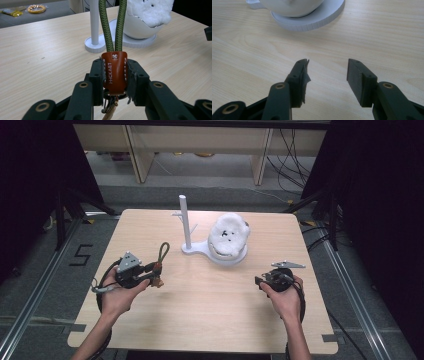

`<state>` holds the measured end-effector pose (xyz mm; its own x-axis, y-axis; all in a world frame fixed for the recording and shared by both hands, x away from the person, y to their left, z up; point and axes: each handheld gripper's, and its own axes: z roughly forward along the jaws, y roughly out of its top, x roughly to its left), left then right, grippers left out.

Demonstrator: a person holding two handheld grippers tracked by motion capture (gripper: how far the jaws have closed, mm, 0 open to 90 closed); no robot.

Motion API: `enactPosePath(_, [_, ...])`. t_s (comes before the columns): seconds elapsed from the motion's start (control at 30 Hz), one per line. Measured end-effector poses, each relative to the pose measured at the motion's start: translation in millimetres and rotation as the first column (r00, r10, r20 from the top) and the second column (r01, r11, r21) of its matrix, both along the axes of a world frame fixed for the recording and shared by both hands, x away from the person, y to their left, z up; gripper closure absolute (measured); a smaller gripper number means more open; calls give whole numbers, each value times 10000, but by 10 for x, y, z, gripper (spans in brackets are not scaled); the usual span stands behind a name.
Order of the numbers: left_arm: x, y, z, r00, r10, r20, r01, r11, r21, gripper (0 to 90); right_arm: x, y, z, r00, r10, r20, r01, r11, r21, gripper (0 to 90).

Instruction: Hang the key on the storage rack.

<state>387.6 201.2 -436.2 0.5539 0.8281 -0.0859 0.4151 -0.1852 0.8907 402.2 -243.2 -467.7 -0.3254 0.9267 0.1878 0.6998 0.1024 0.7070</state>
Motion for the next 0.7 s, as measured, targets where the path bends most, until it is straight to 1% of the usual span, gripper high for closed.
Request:
enactPosePath(0.07, [18,-9,14,9999,-73,77,74,10000,-52,681,-1,-1,1,10000,-7,17,7,10000,-10,517])
enactPosePath(0.1, [24,-13,23,9999,-78,75,79,10000,-60,681,-3,2,8,10000,-48,-43,48,10000,-12,516])
enactPosePath(0.13, [29,-23,29,9999,-21,108,23,9999,-115,681,-3,-1,9,10000,-19,-10,19,10000,-22,516])
enactPosePath(0.17, [33,-23,43,9999,-8,106,8,10000,0,681,-6,-7,16,10000,-6,-43,5,9999,-110,516])
enactPosePath(0.2, [41,-26,48,9999,-25,136,26,10000,-51,681,-4,-3,11,10000,-15,33,16,10000,-24,515])
enactPosePath(0.23, [46,-30,55,9999,-10,166,11,10000,-65,681,-1,-2,10,10000,-85,29,86,9999,-138,514])
enactPosePath(0.4, [70,-42,84,9996,-18,279,20,10000,-97,681,-2,-8,14,9999,-97,35,98,9998,-158,512])
enactPosePath(0.43, [72,-42,91,9996,11,279,-9,10000,-72,681,-7,-12,18,10000,-9,25,9,10000,-38,512])
enactPosePath(0.47, [76,-39,98,9996,-12,279,14,10000,-63,681,-13,-14,29,9999,-54,-93,53,9999,-117,511])
enactPosePath(0.5, [84,-37,101,9994,-36,332,39,9999,-97,681,-14,-13,30,9999,-59,-101,58,9999,-112,511])
enactPosePath(0.53, [89,-39,105,9993,-18,361,23,9999,-135,681,4,-39,20,9998,124,124,-120,9993,-360,510])
enactPosePath(0.57, [90,-36,117,9994,11,354,-9,10000,-78,681,3,-27,20,10000,41,74,-38,9996,-284,509])
enactPosePath(0.6, [96,-36,125,9993,19,385,-16,10000,-89,681,7,-29,15,9999,88,117,-85,9997,-243,509])
enactPosePath(0.7, [112,-40,150,9990,75,430,-70,9999,-122,681,7,-29,13,9999,83,134,-79,9996,-261,506])
